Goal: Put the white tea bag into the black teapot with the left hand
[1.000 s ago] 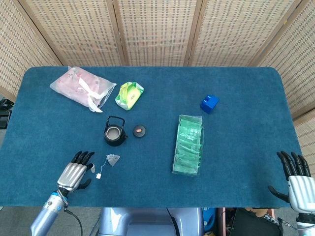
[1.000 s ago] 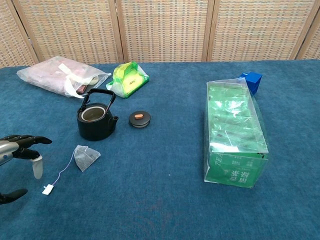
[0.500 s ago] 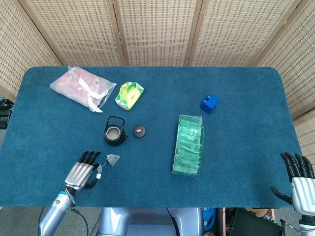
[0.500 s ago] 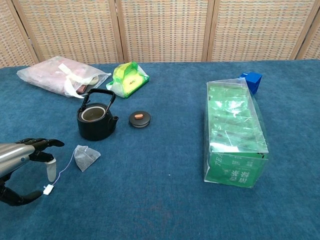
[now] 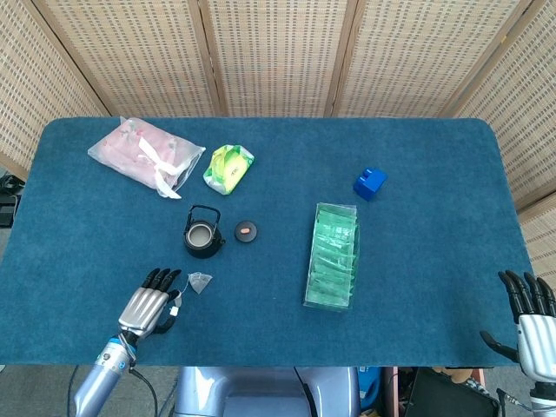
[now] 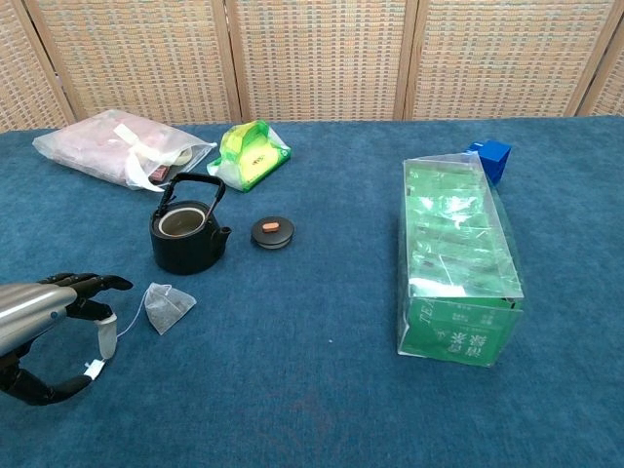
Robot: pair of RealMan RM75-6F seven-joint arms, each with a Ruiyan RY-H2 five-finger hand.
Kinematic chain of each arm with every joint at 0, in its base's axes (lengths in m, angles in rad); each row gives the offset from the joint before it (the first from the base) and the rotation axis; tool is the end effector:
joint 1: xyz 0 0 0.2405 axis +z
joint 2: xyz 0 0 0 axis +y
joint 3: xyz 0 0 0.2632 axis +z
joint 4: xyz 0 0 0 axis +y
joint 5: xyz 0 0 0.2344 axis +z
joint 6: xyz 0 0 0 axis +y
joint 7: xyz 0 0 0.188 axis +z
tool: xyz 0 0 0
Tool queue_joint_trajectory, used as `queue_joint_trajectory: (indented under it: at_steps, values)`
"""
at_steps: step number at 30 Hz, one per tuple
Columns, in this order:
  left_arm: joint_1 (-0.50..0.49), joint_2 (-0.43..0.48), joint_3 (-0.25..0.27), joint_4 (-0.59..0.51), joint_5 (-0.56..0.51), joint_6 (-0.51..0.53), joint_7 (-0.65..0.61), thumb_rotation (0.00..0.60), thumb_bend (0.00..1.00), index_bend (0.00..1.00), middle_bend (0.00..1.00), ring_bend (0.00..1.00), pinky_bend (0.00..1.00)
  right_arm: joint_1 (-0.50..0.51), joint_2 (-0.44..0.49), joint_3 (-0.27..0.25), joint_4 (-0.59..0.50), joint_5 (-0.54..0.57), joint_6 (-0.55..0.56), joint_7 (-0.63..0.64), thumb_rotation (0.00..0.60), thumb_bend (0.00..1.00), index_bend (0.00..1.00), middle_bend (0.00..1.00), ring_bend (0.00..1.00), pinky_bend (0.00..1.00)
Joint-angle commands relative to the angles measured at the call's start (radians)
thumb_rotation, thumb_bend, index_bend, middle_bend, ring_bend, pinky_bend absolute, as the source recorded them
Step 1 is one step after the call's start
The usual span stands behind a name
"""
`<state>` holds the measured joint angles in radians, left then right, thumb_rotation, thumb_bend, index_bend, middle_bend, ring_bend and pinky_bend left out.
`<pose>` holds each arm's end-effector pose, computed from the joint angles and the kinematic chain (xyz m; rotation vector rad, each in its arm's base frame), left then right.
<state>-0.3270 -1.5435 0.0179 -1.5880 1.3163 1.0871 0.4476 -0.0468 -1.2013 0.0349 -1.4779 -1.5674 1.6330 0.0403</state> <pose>-0.2421 0.2461 -0.0765 -1.8637 -1.0702 -0.7060 -0.3517 -0.1790 0.1427 1.2983 -0.8471 0.9134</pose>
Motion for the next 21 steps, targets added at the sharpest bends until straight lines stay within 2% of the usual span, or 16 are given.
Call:
queue_joint_trajectory:
  at_steps: [1,21]
  values:
    - [-0.001,-0.001,0.004,-0.001,-0.002,0.0,0.005,0.6,0.38,0.47,0.08,0.0,0.0,-0.001,0.0,0.0,0.001,-0.001,0.001,0.002,0.6,0.12,0.11,0.18,0.03,0.1]
    - [-0.008,-0.006,0.011,0.01,-0.027,0.009,0.008,0.6,0.38,0.47,0.08,0.0,0.0,-0.005,0.0,0.002,0.004,0.002,0.001,0.004,0.6,0.12,0.11,0.18,0.03,0.1]
